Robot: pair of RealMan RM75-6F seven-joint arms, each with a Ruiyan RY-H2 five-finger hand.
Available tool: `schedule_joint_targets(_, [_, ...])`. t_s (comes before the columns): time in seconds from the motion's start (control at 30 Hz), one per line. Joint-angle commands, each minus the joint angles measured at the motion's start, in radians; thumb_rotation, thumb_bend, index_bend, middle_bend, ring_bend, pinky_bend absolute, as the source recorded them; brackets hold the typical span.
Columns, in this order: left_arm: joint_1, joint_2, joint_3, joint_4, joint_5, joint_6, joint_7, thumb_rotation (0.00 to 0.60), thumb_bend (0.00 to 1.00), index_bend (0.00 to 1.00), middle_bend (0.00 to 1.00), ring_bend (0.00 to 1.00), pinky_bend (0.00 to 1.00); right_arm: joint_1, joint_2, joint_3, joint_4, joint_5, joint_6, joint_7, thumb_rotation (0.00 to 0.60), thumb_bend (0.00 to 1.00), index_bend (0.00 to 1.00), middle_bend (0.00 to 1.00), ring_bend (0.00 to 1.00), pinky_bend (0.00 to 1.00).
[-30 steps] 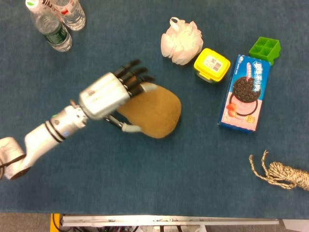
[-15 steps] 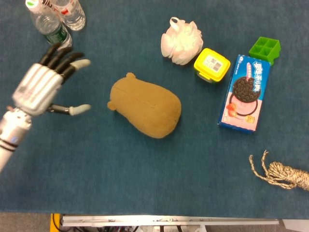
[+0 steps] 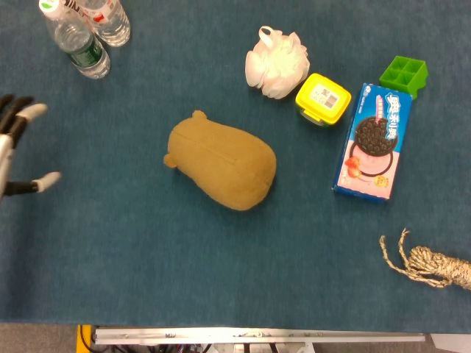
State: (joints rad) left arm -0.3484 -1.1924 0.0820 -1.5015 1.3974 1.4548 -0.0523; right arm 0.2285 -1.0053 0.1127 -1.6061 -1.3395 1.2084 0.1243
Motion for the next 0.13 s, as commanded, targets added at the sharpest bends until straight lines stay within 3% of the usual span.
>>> schedule_joint_targets(0.03, [0.04, 0.015, -0.012, -0.027, -0.023, 0.029, 0.032, 0.6, 0.08, 0.18, 0.15, 0.1, 0.0, 0.0, -0.018, -0.008, 0.014, -0.034, 0.021, -0.002, 0.6, 0.23, 0.16, 0.26, 0.17, 0.23])
schedule_joint_targets(0.13, [0.068, 0.019, -0.02, -0.039, -0.022, 0.055, 0.058, 0.6, 0.08, 0.18, 0.15, 0.1, 0.0, 0.003, -0.03, -0.017, 0.016, -0.074, 0.034, 0.001, 0.6, 0.23, 0.17, 0.27, 0.17, 0.23])
